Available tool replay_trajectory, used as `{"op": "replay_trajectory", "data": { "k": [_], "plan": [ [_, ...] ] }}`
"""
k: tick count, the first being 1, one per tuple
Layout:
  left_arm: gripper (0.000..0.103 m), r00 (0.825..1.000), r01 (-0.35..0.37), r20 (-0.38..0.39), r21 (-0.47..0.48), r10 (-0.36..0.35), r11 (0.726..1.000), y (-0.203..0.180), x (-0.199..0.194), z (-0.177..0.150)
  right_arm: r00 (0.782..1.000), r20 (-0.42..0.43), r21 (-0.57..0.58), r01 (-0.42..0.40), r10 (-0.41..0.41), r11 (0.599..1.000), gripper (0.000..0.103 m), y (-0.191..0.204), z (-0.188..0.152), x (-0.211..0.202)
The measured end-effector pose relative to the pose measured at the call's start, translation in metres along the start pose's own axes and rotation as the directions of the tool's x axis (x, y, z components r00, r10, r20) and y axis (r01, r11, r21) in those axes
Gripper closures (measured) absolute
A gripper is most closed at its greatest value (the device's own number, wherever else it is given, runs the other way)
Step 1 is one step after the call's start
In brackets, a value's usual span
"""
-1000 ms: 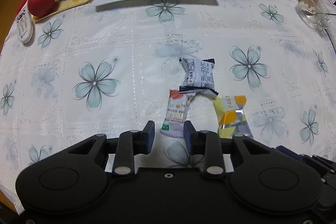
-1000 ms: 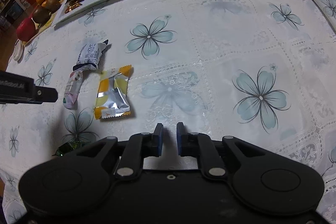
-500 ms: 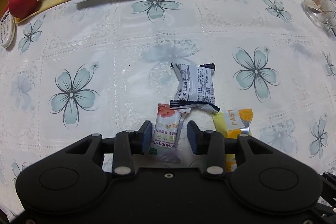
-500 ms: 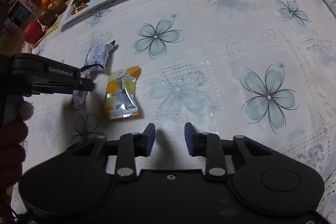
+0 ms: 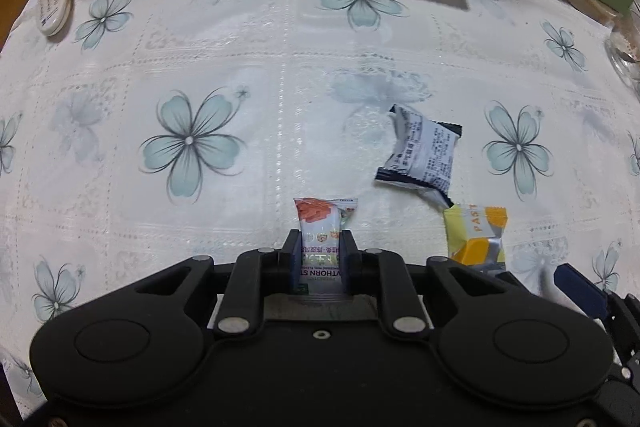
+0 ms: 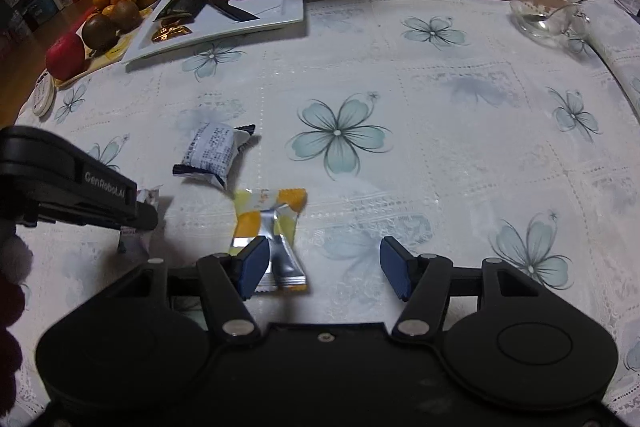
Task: Organize snacks
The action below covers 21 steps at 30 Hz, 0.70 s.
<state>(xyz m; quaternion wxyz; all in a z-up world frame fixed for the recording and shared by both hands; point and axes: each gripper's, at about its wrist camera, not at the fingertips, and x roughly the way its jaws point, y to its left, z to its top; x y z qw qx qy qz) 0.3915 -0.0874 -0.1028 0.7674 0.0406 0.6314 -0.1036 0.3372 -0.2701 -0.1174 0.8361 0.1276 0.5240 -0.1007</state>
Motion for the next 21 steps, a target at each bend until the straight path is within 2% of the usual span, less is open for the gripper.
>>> {"op": "replay_trajectory", "data": {
  "k": [3, 7, 8, 11, 15, 21],
  "plan": [
    [0.078, 1.0, -0.015, -0.022, -0.025, 0.015, 1.0, 0.01, -0.005, -0.005, 0.999, -0.05, -0.007, -0.017, 0.017, 1.0, 0.041, 0.01, 0.008, 0.014],
    [0.078, 0.998, -0.038, -0.045, -0.036, 0.036, 0.999, 0.016, -0.012, -0.019, 0.998, -0.062, -0.051, -0.004, 0.001, 0.999, 0.04, 0.024, 0.009, 0.026],
    [0.078, 0.998, -0.043, -0.049, -0.039, 0.041, 0.998, 0.016, -0.014, -0.023, 0.998, -0.06, -0.072, -0.003, -0.001, 0.997, 0.045, 0.027, 0.008, 0.026],
    [0.078, 0.998, -0.041, -0.052, -0.044, 0.039, 0.998, 0.018, -0.022, -0.036, 0.997, -0.08, -0.108, -0.006, -0.002, 0.994, 0.07, 0.034, 0.006, 0.022],
    [0.078, 0.999, -0.027, -0.044, -0.045, 0.025, 0.999, 0.018, -0.038, -0.055, 0.996, -0.09, -0.094, -0.006, -0.002, 0.996, 0.071, 0.029, 0.0, 0.009],
    [0.078, 0.999, -0.034, -0.007, -0.026, 0.034, 0.999, 0.012, -0.065, -0.089, 0.997, -0.071, -0.008, -0.026, 0.025, 1.0, 0.071, -0.001, -0.018, -0.044]
  ]
}}
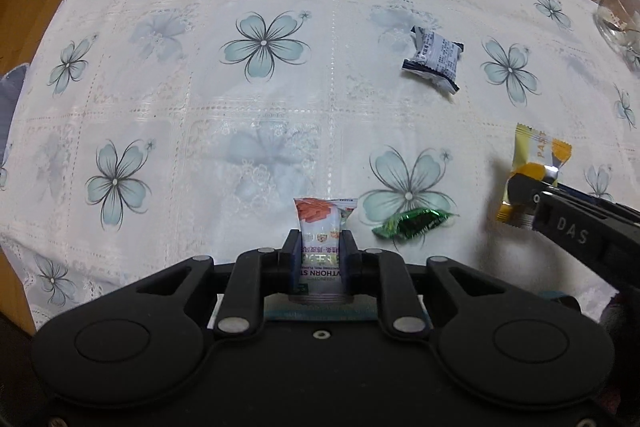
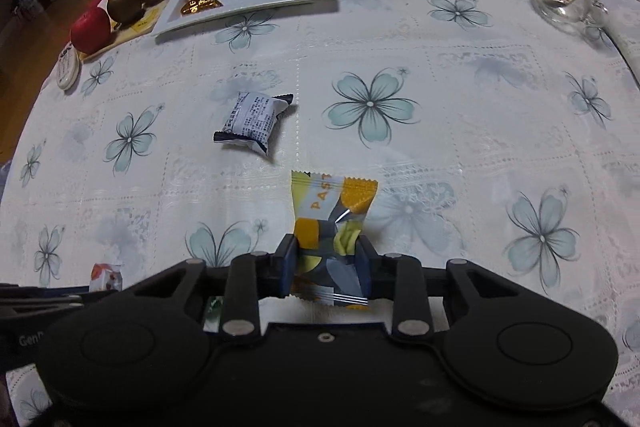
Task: Organize snacks
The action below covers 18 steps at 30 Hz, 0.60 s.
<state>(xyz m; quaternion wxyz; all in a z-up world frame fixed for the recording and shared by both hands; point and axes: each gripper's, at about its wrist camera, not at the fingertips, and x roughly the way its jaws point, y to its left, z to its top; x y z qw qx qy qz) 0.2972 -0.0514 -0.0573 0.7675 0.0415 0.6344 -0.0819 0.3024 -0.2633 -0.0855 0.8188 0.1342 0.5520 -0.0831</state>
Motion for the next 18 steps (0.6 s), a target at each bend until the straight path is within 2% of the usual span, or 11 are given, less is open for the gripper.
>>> {"op": "replay_trajectory", "data": {
  "k": [6, 10, 18],
  "plan": [
    [0.078, 1.0, -0.009, 0.024, 0.009, 0.009, 1.0, -0.004, -0.023, -0.043, 0.999, 0.012, 0.056, -0.033, 0.033, 0.998, 0.071, -0.017, -0.043, -0.057],
    [0.078, 1.0, -0.001, 0.014, 0.018, 0.001, 1.0, -0.004, -0.032, -0.078, 0.999, 0.013, 0.076, -0.049, 0.048, 0.996, 0.07, -0.024, -0.079, -0.086],
    [0.078, 1.0, -0.021, 0.006, 0.043, 0.021, 0.999, -0.006, -0.037, -0.132, 0.997, -0.016, 0.122, -0.069, 0.071, 0.99, 0.07, -0.041, -0.147, -0.116]
  ]
}}
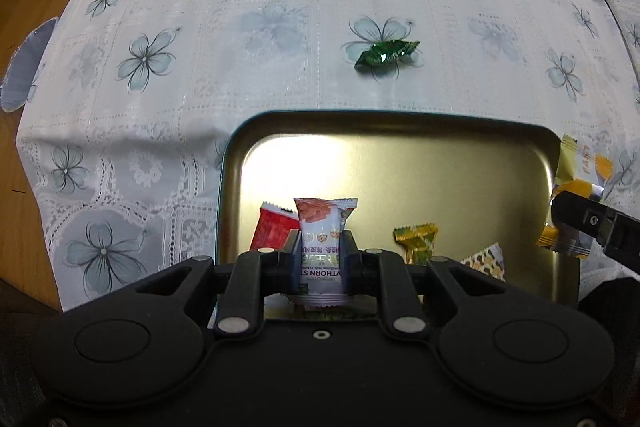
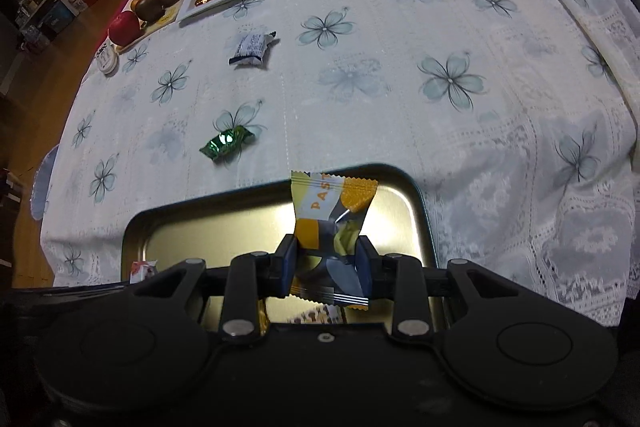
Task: Organize snacks
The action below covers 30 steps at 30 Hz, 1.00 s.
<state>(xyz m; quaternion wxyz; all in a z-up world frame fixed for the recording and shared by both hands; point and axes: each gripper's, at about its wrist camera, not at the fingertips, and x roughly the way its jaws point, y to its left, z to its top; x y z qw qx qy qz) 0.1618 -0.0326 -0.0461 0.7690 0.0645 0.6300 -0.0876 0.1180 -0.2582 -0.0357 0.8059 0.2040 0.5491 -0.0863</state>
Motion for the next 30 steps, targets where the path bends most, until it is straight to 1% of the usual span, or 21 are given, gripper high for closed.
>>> {"op": "replay_trajectory", "data": {
  "k": [4, 8, 10, 11, 12, 13, 21, 27, 30],
  "plan": [
    [0.078, 1.0, -0.011, -0.002, 0.008, 0.011, 1.0, -0.004, 0.001, -0.019, 1.0, -0.021, 0.024, -0.005, 0.005, 1.0, 0.07, -0.009, -0.021, -0.005],
    [0.078, 1.0, -0.018, -0.002, 0.008, 0.018, 1.0, -0.006, 0.001, -0.03, 1.0, -0.028, 0.03, 0.008, -0.007, 1.0, 0.07, -0.014, -0.035, -0.01],
    [0.078, 1.0, -0.02, -0.001, 0.01, 0.02, 1.0, -0.007, 0.001, -0.034, 0.999, -0.038, 0.042, 0.002, 0.0, 0.999, 0.07, -0.016, -0.038, -0.01],
    [0.078, 1.0, -0.022, 0.0, 0.012, 0.022, 1.0, -0.008, 0.001, -0.036, 0.999, -0.046, 0.046, -0.001, 0.003, 0.999, 0.073, -0.017, -0.04, -0.01],
    [0.078, 1.0, -0.026, 0.002, 0.016, 0.026, 1.0, -0.01, 0.0, -0.038, 0.999, -0.053, 0.049, -0.003, 0.005, 0.999, 0.079, -0.018, -0.042, -0.009],
    [0.078, 1.0, -0.03, 0.003, 0.022, 0.029, 0.999, -0.011, 0.0, -0.04, 0.998, -0.061, 0.053, -0.005, 0.008, 0.999, 0.08, -0.019, -0.043, -0.009],
    [0.077, 0.999, -0.017, -0.027, 0.034, 0.018, 0.999, -0.019, 0.008, -0.047, 0.996, -0.085, 0.068, 0.019, -0.013, 0.997, 0.082, -0.024, -0.048, -0.001],
    [0.077, 0.999, -0.015, -0.028, 0.032, 0.016, 0.999, -0.02, 0.008, -0.048, 0.995, -0.095, 0.063, 0.025, -0.019, 0.998, 0.082, -0.023, -0.049, 0.002],
    [0.076, 1.0, -0.028, -0.011, 0.037, 0.028, 0.999, -0.02, 0.006, -0.047, 0.995, -0.101, 0.058, 0.022, -0.016, 0.998, 0.082, -0.021, -0.05, 0.003]
  ]
}}
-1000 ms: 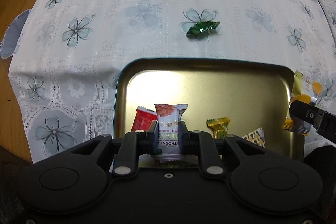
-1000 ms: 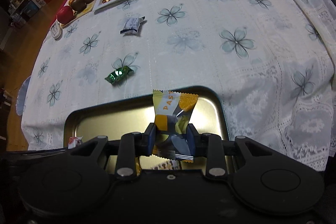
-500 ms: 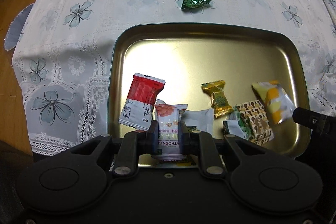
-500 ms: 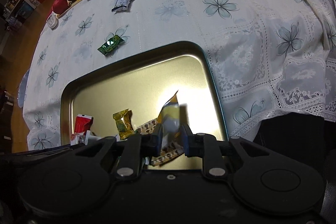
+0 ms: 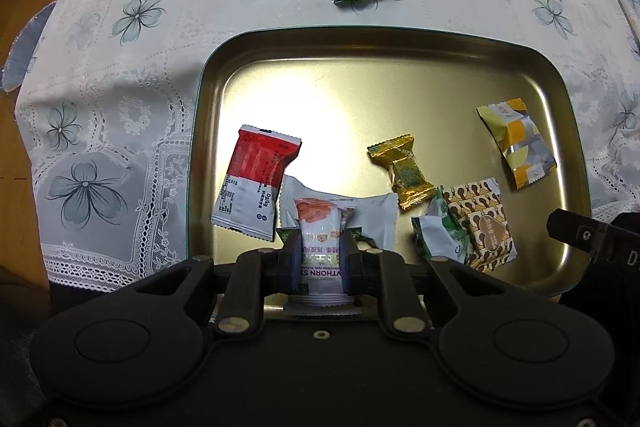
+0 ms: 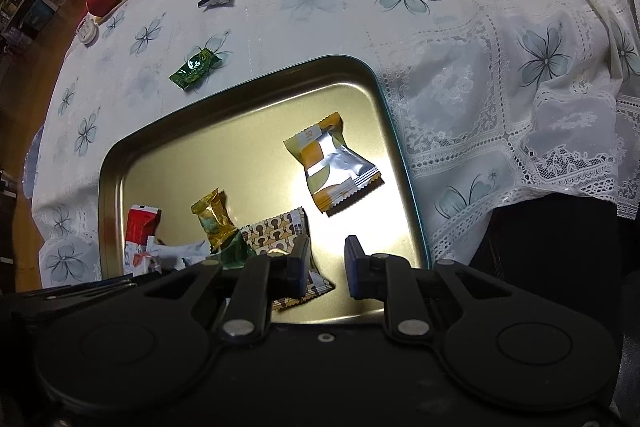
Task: Organize snacks
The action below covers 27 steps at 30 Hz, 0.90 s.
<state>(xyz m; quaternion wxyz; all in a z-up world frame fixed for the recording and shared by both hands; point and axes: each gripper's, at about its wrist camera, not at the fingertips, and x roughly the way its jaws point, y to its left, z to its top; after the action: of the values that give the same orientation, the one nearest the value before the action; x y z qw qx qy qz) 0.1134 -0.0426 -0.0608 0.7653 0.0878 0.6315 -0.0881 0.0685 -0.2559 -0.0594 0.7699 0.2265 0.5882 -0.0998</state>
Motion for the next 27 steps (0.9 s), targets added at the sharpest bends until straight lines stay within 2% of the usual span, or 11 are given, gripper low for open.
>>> {"op": "replay_trajectory", "data": {
  "k": [2, 4, 14, 17, 27],
  "plan": [
    [0.075, 1.0, -0.01, 0.015, 0.013, 0.01, 1.0, -0.002, -0.002, 0.0, 1.0, -0.009, 0.001, -0.007, 0.007, 1.0, 0.082, 0.0, -0.001, 0.001],
    [0.069, 1.0, -0.014, 0.027, 0.021, 0.014, 1.0, -0.003, -0.004, 0.0, 1.0, -0.011, 0.001, -0.009, 0.009, 1.0, 0.082, 0.001, -0.002, 0.002],
    [0.068, 1.0, -0.007, 0.021, 0.024, 0.007, 1.0, -0.004, -0.006, -0.004, 1.0, -0.013, 0.002, -0.014, 0.014, 1.0, 0.081, 0.0, -0.002, 0.001],
    [0.068, 0.999, 0.017, 0.031, 0.023, -0.017, 1.0, -0.003, -0.008, -0.003, 1.0, -0.014, 0.001, -0.017, 0.017, 1.0, 0.081, 0.0, -0.003, 0.0],
    [0.068, 0.993, 0.026, 0.119, -0.051, -0.02, 0.998, 0.02, -0.034, 0.024, 1.0, -0.008, -0.005, -0.026, 0.026, 1.0, 0.081, 0.001, -0.003, -0.004]
  ]
}}
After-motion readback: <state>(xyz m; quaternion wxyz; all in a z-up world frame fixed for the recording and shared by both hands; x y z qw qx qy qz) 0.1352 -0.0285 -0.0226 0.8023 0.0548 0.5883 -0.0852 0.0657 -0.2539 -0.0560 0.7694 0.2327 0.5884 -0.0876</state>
